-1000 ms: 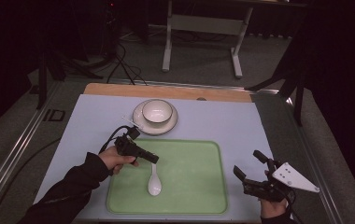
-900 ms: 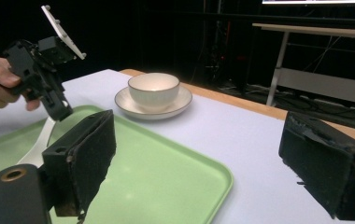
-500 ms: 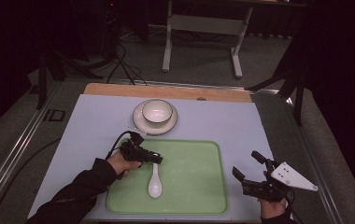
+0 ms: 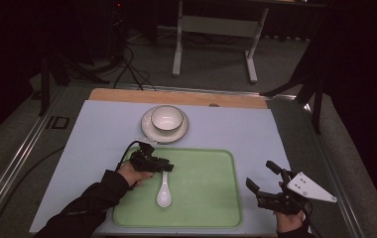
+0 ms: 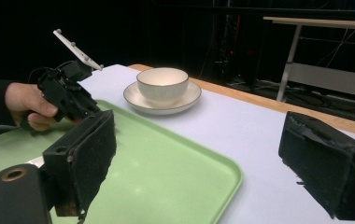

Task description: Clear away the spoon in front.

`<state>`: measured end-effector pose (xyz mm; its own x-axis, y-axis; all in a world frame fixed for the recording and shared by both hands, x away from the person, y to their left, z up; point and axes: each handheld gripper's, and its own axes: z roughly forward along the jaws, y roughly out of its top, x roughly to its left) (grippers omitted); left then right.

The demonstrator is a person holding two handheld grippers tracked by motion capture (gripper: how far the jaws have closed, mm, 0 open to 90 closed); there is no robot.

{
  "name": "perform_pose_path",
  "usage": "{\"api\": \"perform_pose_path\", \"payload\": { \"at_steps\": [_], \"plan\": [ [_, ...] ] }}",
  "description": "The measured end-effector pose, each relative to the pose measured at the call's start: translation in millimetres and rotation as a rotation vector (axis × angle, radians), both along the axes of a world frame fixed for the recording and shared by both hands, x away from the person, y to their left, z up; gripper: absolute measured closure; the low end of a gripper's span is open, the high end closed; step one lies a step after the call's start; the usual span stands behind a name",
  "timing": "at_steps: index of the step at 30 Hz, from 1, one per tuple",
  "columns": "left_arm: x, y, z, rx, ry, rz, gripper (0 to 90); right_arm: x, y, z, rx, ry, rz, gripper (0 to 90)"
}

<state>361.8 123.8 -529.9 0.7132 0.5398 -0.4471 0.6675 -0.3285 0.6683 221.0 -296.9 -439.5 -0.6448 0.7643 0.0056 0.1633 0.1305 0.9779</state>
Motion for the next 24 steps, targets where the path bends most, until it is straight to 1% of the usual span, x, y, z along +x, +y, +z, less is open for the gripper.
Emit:
{"api": "perform_pose_path", "payload": {
  "at_steps": [2,3,4,6,10,12,13,14,16,17,18,19,20,21,22,23,24],
  "plan": [
    [0.9,0.5,0.2,-0.006,-0.005,0.009,58.9,0.0,0.0,0.0,-0.001,0.000,-0.001,11.0],
    [2.0,1.2,0.9,-0.002,-0.020,0.018,58.9,-0.1,0.1,0.0,-0.002,0.000,0.000,11.0],
    [4.0,2.9,1.7,-0.009,-0.027,0.030,58.8,-0.2,0.2,0.1,-0.002,0.000,0.000,11.1],
    [5.0,4.0,1.9,-0.017,-0.025,0.039,58.9,-0.2,0.3,0.0,-0.001,0.000,0.001,11.0],
    [4.5,6.9,5.4,-0.016,-0.038,0.047,58.9,0.0,0.4,-0.1,-0.002,0.003,0.002,11.0],
    [3.0,8.3,9.3,-0.030,-0.042,0.041,58.9,0.1,0.4,-0.2,-0.002,0.003,0.000,11.0],
    [0.8,9.6,15.2,-0.033,-0.056,0.037,58.8,0.3,0.3,-0.4,-0.004,0.003,-0.001,11.0],
    [0.8,9.6,15.2,-0.033,-0.056,0.037,58.8,0.3,0.3,-0.4,-0.004,0.003,-0.001,11.0],
    [-1.4,10.8,21.8,-0.035,-0.069,0.030,58.4,0.5,0.1,-0.4,-0.003,0.003,-0.001,11.0],
    [-3.7,12.7,28.8,-0.032,-0.090,0.028,56.0,0.4,0.2,-0.3,-0.004,0.002,-0.002,11.1],
    [-3.7,12.7,28.8,-0.032,-0.090,0.028,55.9,0.4,0.2,-0.3,-0.004,0.002,-0.002,11.1],
    [-5.2,13.5,32.3,-0.029,-0.104,0.028,55.9,0.2,0.1,-0.3,-0.004,0.002,-0.002,11.0],
    [-6.7,14.3,35.9,-0.026,-0.108,0.032,51.3,0.1,0.1,-0.2,-0.004,0.002,-0.004,11.0],
    [-6.7,14.3,35.9,-0.026,-0.108,0.032,47.7,0.1,0.1,-0.2,-0.004,0.002,-0.004,11.0],
    [-10.5,16.7,44.2,-0.030,-0.127,0.047,47.7,0.2,0.0,-0.2,-0.002,0.002,-0.004,11.0],
    [-11.5,18.8,47.4,-0.051,-0.119,0.041,37.5,0.3,-0.2,-0.3,-0.001,0.002,-0.005,11.0],
    [-12.4,21.5,50.0,-0.082,-0.118,0.013,31.8,0.4,-0.2,-0.3,-0.002,0.002,-0.005,11.0]
  ]
}}
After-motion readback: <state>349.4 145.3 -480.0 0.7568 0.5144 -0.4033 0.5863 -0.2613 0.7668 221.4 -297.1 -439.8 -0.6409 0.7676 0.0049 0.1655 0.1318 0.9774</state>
